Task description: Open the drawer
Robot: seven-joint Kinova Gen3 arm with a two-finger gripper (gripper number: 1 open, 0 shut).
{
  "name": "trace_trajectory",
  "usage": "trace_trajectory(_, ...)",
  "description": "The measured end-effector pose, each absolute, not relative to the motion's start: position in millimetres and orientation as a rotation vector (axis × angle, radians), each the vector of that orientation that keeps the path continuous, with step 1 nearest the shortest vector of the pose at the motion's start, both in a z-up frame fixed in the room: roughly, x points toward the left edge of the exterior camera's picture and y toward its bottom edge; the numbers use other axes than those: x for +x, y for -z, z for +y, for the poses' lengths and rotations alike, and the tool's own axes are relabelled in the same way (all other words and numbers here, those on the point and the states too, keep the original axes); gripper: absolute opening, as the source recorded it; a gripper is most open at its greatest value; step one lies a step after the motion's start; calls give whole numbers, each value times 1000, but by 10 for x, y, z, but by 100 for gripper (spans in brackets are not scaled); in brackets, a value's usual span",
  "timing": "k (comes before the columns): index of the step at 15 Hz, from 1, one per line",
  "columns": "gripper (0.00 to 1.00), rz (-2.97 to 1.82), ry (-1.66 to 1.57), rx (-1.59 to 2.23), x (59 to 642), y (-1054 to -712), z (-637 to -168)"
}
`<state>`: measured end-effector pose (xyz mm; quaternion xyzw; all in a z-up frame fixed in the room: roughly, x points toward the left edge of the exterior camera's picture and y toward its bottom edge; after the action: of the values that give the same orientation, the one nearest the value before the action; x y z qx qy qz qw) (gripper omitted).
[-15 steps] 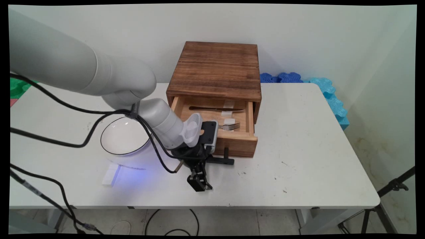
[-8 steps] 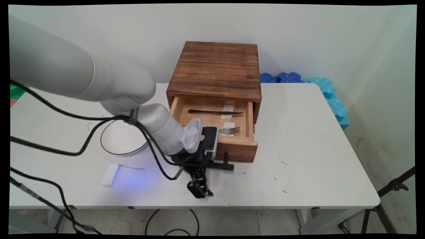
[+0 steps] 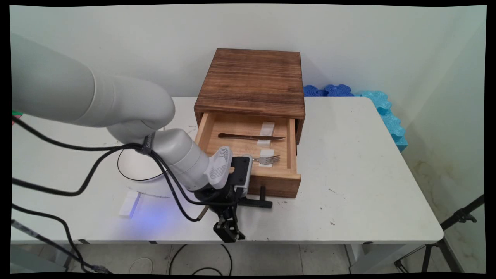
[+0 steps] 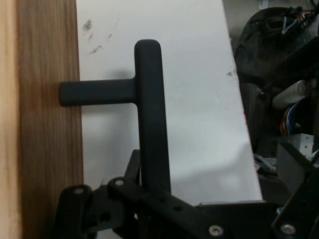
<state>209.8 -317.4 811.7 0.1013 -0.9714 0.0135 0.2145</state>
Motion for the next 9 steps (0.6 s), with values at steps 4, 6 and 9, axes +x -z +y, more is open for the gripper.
trace_trajectory(4,100,-2691,-26,283,2086,-8125,-3085)
trace_trajectory(6,100,-2690,-20,284,2076,-8115,-3035)
trace_trajectory(9,100,-2685,-9,284,2076,-8092,-2976)
